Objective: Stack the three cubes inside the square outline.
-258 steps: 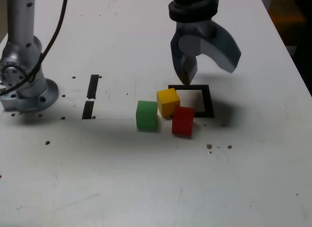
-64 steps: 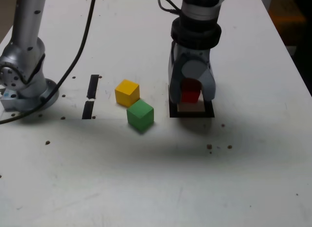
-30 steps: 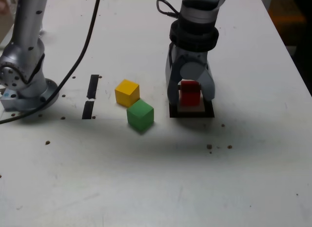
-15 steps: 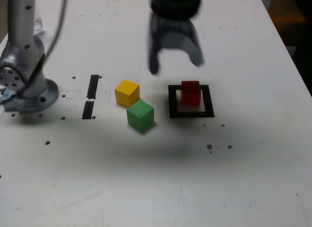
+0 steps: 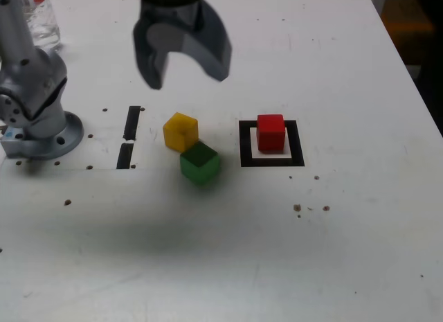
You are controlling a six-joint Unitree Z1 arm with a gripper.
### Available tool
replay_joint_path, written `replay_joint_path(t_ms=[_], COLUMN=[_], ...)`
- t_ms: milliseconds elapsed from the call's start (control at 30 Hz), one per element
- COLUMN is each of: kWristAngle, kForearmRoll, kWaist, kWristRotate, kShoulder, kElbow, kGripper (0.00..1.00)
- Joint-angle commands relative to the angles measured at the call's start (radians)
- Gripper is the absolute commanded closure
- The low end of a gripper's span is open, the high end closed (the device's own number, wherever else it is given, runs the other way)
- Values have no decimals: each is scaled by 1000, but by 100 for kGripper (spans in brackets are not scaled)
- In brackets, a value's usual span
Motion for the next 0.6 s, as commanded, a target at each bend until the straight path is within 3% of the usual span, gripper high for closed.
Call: replay_joint_path(t_ms=[0, 167, 567], kWristAngle=[0, -4, 11], kForearmRoll=[-2, -5, -75], kWaist=[-5, -26, -26], kWristRotate=[-3, 14, 239], kShoulder=[-10, -32, -23], kElbow=[5, 100, 214], kGripper=[1, 6, 7])
